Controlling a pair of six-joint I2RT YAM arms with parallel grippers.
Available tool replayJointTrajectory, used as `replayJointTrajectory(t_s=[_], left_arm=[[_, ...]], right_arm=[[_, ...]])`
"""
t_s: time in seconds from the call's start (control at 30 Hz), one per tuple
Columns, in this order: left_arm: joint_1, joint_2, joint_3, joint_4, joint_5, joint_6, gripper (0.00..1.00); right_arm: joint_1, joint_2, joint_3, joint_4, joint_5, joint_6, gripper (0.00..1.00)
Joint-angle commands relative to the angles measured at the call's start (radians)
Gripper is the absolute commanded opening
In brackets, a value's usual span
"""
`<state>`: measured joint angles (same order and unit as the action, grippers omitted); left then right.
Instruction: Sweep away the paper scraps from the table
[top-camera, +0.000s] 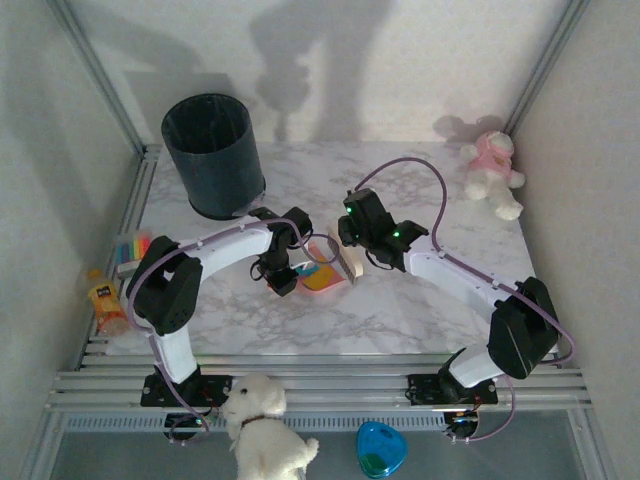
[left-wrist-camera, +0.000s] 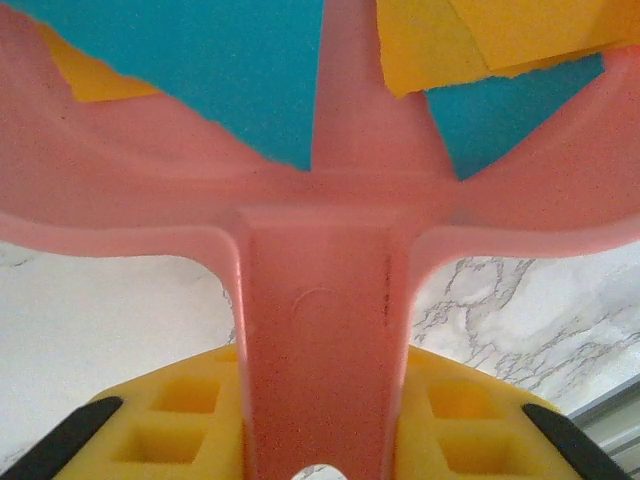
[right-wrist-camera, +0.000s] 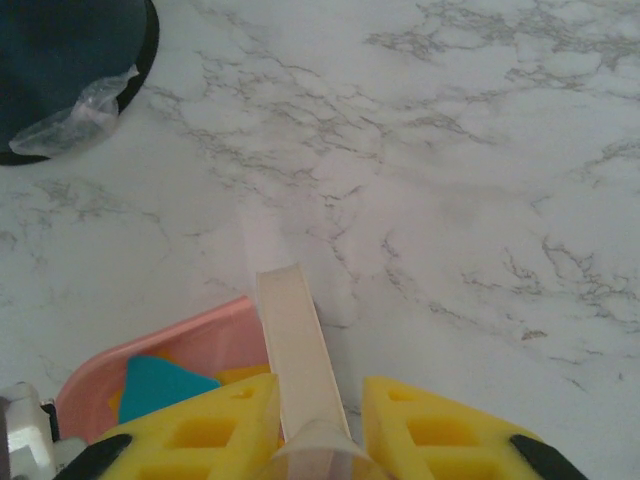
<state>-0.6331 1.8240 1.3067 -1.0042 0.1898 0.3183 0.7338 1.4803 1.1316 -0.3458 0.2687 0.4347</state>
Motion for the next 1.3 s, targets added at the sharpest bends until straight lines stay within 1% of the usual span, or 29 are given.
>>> replayJointTrajectory(t_s=[0.0,0.3,0.57,0.73,0.93,1.03,1.27], left_arm=[[0.008,-0.003,-0.007,-0.02,-0.01,0.013,0.0],[0.009,0.003,-0.007,-0.02,-0.008,0.013,0.0],[0.009,0.003,-0.009,-0.018,-0.017,0.012,0.0],[0.009,-0.003,-0.01,-0.016,-0.019,0.012,0.0],[0.01,-0.007,-0.007,-0.008,-0.031,0.009,0.0],[0.012,-0.017,-0.01,0.004,-0.032,0.015,0.0],[0.012,-0.033,-0.024,0.037,-0.031,0.019,0.0]], right_arm=[[0.009,0.031,0.033,-0.021,-0.004,0.005,0.0],[0.008,0.034,0.03,0.049,-0.173,-0.037,0.0],[0.008,0.021,0.029,0.067,-0.187,-0.027,0.0],[0.008,0.016,0.034,0.05,-0.154,-0.023,0.0],[0.008,-0.01,0.029,-0.004,-0.018,-0.005,0.0],[0.008,-0.03,0.013,-0.011,0.029,0.009,0.0],[0.008,-0.051,-0.002,-0.018,0.063,0.038,0.0]])
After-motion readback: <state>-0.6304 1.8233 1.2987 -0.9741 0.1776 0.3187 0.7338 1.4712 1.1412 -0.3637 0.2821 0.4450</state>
